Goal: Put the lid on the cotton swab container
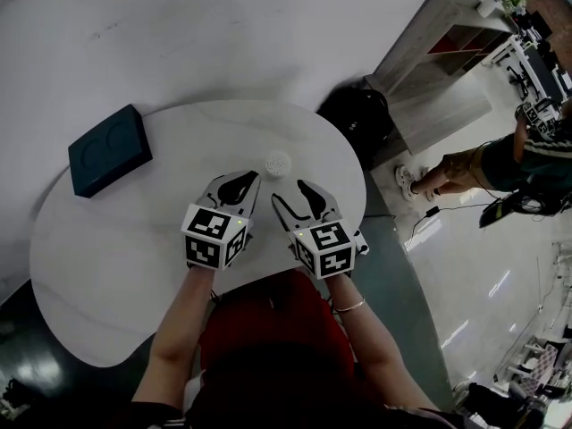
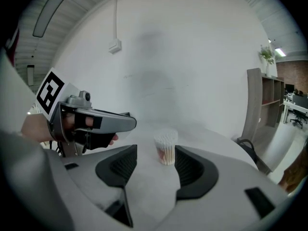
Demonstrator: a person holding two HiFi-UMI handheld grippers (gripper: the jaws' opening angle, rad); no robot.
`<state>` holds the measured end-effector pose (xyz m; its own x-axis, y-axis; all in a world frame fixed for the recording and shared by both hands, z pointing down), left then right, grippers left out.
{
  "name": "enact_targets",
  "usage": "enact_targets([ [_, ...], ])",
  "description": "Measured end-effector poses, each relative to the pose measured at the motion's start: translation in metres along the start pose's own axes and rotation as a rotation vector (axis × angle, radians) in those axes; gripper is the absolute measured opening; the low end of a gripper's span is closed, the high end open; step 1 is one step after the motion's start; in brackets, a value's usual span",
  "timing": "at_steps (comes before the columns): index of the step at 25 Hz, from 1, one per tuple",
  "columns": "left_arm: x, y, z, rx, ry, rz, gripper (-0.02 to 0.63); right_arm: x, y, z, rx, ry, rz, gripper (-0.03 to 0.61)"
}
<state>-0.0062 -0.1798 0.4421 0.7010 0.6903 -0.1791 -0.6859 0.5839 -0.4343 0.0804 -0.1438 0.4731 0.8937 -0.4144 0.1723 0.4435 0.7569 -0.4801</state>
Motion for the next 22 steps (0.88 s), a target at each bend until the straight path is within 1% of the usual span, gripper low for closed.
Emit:
enact_targets([
  [3, 0.003, 0.008, 0.002, 0.002, -0.006, 0.016, 0.025, -0.007, 0.009, -0.003, 0.022, -0.012, 0.02, 0.253],
  [5, 0.005, 0.012, 0.003, 0.0, -0.015, 0.035, 0.025, -0.01, 0.015, -0.005, 0.045, -0.026, 0.043, 0.236],
  [12, 0.01, 0.03, 0.011, -0.007, -0.043, 0.071, 0.025, -0.027, 0.036, -0.006, 0.095, -0.059, 0.098, 0.133],
  [17, 0.014, 0.039, 0.016, -0.006, -0.06, 0.094, 0.026, -0.035, 0.052, -0.002, 0.118, -0.076, 0.158, 0.047],
  [22, 0.019, 0.049, 0.022, -0.013, -0.1, 0.102, 0.025, -0.042, 0.065, 0.004, 0.114, -0.068, 0.203, 0.02],
])
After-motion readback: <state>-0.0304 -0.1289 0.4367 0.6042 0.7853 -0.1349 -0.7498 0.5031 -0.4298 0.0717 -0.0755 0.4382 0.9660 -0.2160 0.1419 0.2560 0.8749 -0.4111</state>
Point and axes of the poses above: the fingertips, and each gripper's own axes: y backward along the fingers, x to its right, z out of its underside, the point moved 3 cm from there along y, backward along the fingers
